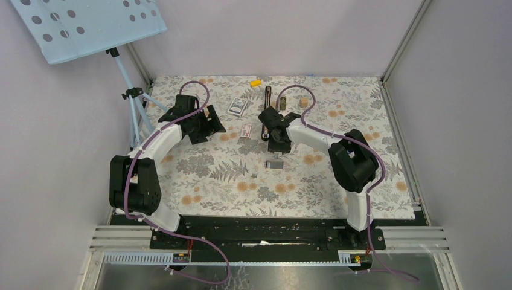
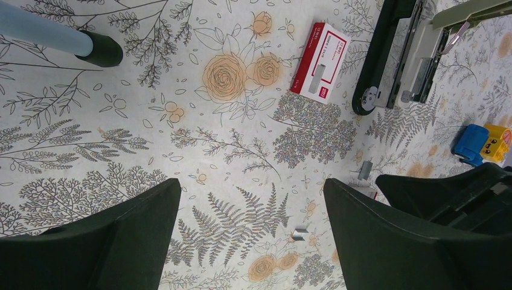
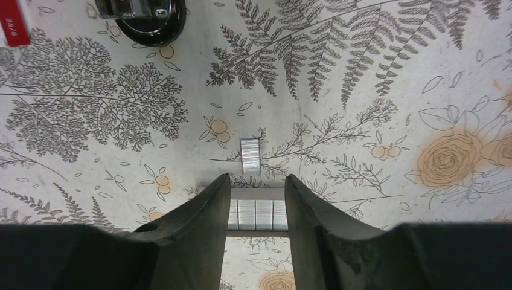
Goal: Unload the staples from the stapler
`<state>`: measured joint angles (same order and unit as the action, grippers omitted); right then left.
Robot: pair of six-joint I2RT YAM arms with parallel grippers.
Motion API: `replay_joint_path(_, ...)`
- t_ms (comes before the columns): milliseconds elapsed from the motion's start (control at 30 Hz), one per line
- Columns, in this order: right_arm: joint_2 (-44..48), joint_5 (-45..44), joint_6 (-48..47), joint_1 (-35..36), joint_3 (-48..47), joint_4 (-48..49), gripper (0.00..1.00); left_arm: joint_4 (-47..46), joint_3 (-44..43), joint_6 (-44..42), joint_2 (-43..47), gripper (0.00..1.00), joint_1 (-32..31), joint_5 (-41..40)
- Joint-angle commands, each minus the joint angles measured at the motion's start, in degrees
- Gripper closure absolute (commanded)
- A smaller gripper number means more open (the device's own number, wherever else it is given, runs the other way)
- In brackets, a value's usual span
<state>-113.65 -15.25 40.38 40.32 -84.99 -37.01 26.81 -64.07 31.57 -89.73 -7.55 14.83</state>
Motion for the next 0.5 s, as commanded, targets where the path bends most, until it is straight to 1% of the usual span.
replay_joint_path(0, -1.7, 2.1, 0.1, 0.6, -1.4, -1.1, 0.52, -2.4, 0.3, 0.4, 1.7, 0.07, 0.4, 0.7)
replay_joint_path(100, -3.0, 3.3, -0.2, 0.6, -1.6, -0.7, 0.49, -2.5, 0.2, 0.4, 1.6, 0.07, 0.3, 0.7)
replay_joint_path(267, -5.0, 3.9, -0.9, 0.6, -3.0, -0.9, 0.47, -2.4, 0.3, 0.3, 1.7, 0.08, 0.3, 0.7)
replay_joint_path(333, -5.7, 3.7, -1.2, 0.6, -3.3, -0.8, 0.48, -2.4, 0.2, 0.3, 1.7, 0.08, 0.3, 0.7)
replay_joint_path(467, -7.2, 2.8, -1.5, 0.7, -3.9, -1.5, 0.53, -2.4, 0.3, 0.3, 1.7, 0.08, 0.3, 0.6)
